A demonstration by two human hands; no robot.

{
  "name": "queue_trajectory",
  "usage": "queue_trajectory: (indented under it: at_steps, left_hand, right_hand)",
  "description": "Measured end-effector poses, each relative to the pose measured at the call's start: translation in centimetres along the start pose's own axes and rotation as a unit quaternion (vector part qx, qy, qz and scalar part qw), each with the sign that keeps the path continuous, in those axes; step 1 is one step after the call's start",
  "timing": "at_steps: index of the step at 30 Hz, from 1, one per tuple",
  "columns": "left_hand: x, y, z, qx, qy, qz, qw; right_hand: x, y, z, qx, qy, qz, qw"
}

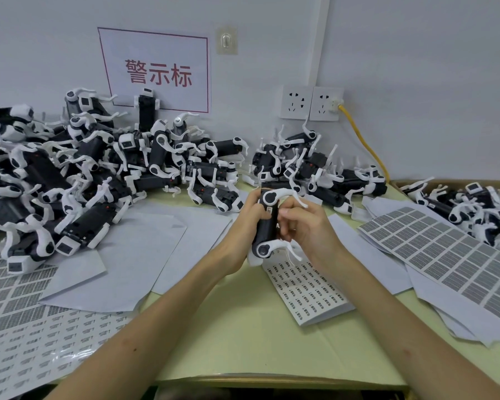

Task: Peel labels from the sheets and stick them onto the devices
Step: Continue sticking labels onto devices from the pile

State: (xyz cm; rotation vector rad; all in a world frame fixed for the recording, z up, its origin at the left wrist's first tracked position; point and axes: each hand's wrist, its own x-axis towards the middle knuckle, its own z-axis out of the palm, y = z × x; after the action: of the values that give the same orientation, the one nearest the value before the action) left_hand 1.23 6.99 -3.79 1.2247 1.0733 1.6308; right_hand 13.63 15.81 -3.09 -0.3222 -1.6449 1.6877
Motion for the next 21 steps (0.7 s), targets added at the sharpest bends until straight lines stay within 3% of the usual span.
queue_trajectory:
  at_steps: [13,21]
  left_hand:
    - [0.31,-0.26,0.02,-0.027,0.042,-0.027,0.998]
    - [0.28,0.10,0.20,0.010,0.041,-0.028,0.999]
  right_hand:
    - [-0.17,-0.30,0.10,-0.006,0.003,0.007,1.000]
    - [-0.14,-0.23,0.10,-0.007,-0.004,0.006,1.000]
